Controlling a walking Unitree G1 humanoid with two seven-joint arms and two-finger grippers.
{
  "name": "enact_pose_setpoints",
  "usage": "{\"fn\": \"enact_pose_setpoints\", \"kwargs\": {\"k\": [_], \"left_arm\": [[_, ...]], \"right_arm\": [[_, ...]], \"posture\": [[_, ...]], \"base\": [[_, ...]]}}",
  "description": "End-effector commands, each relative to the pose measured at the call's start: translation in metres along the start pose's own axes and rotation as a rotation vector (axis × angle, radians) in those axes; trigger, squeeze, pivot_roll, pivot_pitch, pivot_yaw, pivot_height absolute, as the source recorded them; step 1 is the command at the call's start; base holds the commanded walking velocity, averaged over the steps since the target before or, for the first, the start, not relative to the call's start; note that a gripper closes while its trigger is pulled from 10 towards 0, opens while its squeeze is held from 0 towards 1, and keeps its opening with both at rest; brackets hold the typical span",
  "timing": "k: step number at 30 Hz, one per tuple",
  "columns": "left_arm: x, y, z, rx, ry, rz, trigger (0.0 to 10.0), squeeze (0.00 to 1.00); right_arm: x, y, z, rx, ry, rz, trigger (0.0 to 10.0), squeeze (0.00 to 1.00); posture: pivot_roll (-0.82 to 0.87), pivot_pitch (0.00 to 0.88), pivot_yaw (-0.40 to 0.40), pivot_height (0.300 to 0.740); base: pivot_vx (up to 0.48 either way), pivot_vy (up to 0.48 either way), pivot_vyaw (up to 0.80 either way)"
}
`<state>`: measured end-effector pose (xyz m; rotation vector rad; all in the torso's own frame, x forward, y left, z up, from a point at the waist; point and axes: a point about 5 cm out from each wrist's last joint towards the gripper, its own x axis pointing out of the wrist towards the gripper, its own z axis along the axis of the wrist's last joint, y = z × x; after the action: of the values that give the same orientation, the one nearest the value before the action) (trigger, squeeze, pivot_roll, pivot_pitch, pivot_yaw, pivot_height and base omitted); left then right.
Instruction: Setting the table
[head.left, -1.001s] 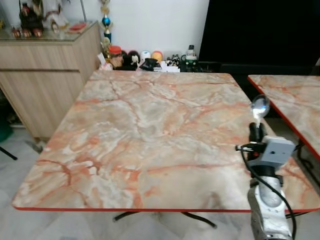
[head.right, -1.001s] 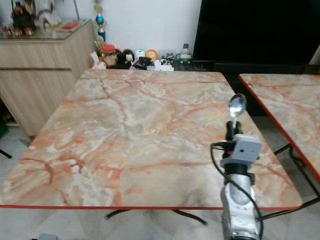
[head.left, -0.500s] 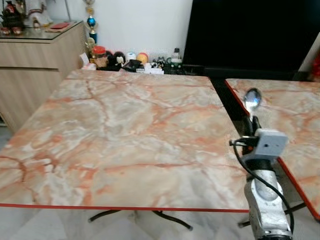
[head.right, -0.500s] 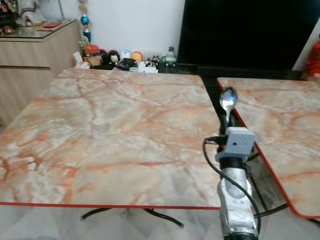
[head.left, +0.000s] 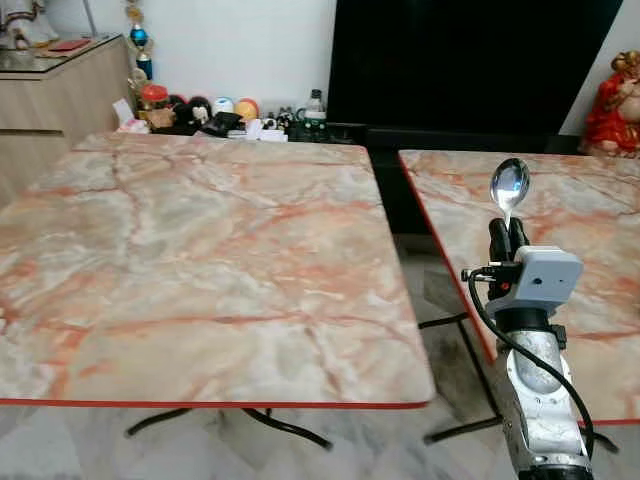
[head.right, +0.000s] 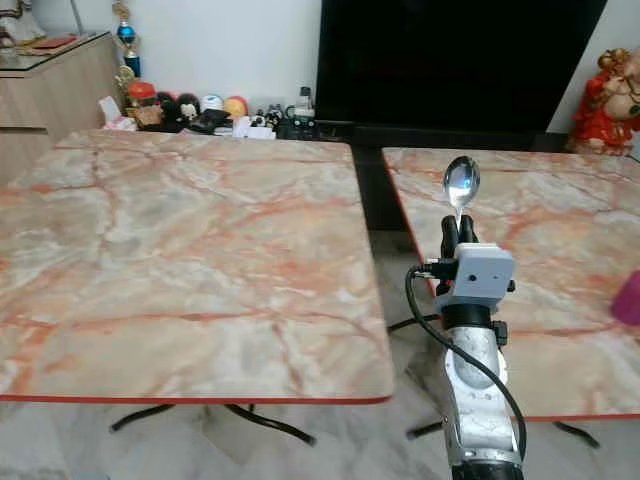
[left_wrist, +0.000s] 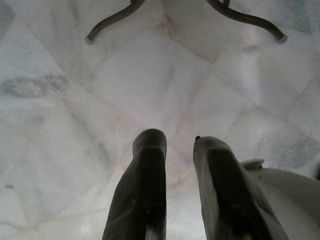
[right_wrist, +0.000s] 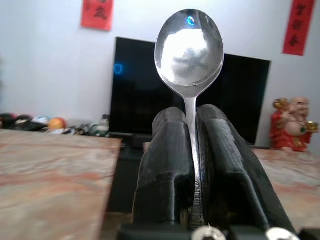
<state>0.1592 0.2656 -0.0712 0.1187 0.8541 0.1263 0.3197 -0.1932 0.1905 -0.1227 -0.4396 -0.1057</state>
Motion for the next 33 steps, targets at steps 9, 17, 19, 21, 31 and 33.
{"fn": "enact_pose_setpoints", "kwargs": {"k": [9, 17, 19, 21, 31, 33], "left_arm": [[-0.0009, -0.0037, -0.0049, -0.02, 0.014, -0.008, 10.0, 0.0], [-0.0007, -0.0031, -0.0042, -0.018, 0.012, -0.006, 10.0, 0.0], [-0.0008, -0.0025, -0.0041, -0.018, 0.012, -0.005, 10.0, 0.0], [-0.0008, -0.0024, -0.0042, -0.017, 0.013, -0.004, 10.0, 0.0], [-0.0009, -0.0008, -0.0037, -0.019, 0.01, 0.001, 10.0, 0.0], [-0.0009, -0.0005, -0.0036, -0.02, 0.01, 0.002, 10.0, 0.0]], "right_arm": [[0.0013, -0.0128, 0.0022, -0.03, 0.006, -0.034, 10.0, 0.0], [0.0021, -0.018, 0.0022, -0.048, 0.011, -0.043, 10.0, 0.0], [0.0023, -0.0194, 0.0021, -0.054, 0.012, -0.047, 10.0, 0.0], [0.0023, -0.0193, 0.0022, -0.055, 0.012, -0.047, 10.0, 0.0], [0.0039, -0.0188, 0.0019, -0.053, 0.015, -0.05, 10.0, 0.0], [0.0042, -0.0194, 0.0018, -0.055, 0.015, -0.053, 10.0, 0.0]], "posture": [[0.0, 0.02, -0.002, 0.74], [0.0, 0.019, 0.0, 0.74], [0.0, 0.02, 0.0, 0.74], [0.0, 0.02, 0.0, 0.74], [0.01, 0.02, 0.001, 0.74], [0.0, 0.02, 0.003, 0.74]], "base": [[0.0, -0.43, 0.0], [0.0, -0.43, 0.0], [0.0, -0.433, 0.0], [0.0, -0.431, 0.0], [0.0, -0.428, 0.0], [0.0, -0.428, 0.0]]}}
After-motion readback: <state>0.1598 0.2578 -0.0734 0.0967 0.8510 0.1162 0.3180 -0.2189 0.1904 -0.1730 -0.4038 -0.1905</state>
